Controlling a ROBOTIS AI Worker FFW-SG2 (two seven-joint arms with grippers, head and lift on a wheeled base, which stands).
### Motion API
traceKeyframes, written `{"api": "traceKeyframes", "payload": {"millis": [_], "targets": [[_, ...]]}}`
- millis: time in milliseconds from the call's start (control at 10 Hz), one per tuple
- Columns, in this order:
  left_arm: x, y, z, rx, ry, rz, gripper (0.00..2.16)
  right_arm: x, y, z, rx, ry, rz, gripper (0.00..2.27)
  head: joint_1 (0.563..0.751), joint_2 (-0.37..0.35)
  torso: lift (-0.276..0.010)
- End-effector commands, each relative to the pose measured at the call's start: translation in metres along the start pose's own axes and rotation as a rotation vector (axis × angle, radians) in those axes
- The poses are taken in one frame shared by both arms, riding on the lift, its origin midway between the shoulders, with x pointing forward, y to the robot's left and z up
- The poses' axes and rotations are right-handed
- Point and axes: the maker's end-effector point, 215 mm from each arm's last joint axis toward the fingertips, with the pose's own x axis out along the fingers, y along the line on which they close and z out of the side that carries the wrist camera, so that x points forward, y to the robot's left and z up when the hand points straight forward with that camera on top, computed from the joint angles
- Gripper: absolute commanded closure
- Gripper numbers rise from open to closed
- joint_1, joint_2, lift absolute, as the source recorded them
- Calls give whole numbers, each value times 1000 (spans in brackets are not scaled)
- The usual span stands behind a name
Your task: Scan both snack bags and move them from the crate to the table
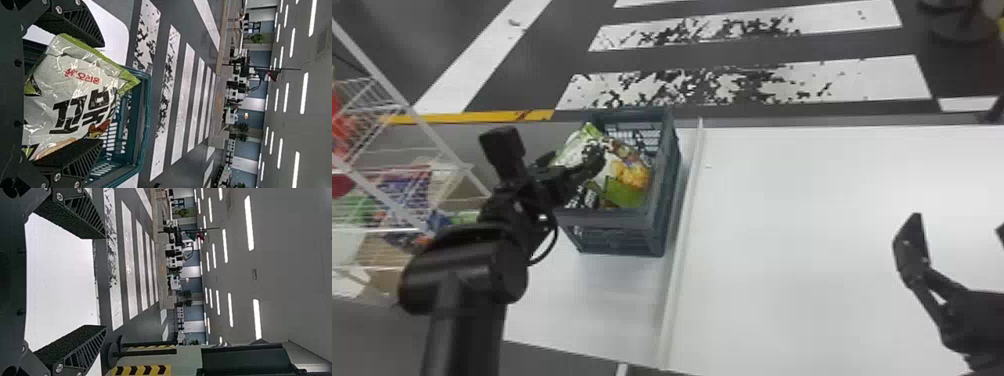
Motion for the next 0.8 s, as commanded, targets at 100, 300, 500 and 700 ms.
{"api": "traceKeyframes", "payload": {"millis": [100, 300, 500, 700], "targets": [[-2, -21, 2, 2, 1, -100, 188, -2, 0, 1, 0, 1, 2, 117, 695, 213, -88], [-13, -11, 7, 5, -10, -106, 1615, -2, 0, 1, 0, 0, 2, 117, 695, 187, -88], [-28, 8, 15, 35, -30, -45, 2125, -1, 2, 1, 4, -1, 4, 120, 695, 211, -88], [-41, 15, 40, 50, -76, -34, 2125, 0, 4, 1, 5, -2, 8, 120, 695, 235, -88]]}}
